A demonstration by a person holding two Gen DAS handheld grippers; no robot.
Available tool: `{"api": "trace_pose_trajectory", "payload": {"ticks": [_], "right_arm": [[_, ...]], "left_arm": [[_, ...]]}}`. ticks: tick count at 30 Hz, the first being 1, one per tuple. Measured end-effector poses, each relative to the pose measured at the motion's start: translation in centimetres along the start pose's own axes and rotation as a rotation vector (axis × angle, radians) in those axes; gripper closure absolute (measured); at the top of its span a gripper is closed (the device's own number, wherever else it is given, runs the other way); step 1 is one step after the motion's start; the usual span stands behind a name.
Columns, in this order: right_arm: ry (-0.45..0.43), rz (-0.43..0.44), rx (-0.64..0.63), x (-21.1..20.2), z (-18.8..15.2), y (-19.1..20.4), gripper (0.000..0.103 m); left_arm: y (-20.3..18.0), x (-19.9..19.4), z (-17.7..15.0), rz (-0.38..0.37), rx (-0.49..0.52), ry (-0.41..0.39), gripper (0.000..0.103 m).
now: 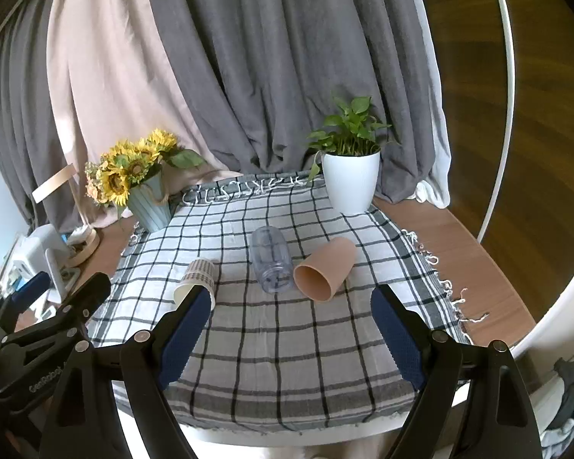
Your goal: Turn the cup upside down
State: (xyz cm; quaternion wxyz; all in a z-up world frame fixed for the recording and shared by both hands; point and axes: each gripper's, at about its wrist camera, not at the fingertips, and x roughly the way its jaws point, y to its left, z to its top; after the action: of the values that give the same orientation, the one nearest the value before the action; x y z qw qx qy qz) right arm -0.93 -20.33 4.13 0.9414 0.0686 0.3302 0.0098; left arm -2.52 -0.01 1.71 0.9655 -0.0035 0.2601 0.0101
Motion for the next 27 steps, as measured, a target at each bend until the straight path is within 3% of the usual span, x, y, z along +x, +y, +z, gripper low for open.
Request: {"api": "trace_pose_trajectory", "payload": {"ticks": [27], "right_arm": [[-0.014,-0.003,0.004,-0.24,0.04,0.09,0.017]], "left_arm": [[0.52,-0.27,-0.19,-0.003,0.016,-0.007,0.0]]}}
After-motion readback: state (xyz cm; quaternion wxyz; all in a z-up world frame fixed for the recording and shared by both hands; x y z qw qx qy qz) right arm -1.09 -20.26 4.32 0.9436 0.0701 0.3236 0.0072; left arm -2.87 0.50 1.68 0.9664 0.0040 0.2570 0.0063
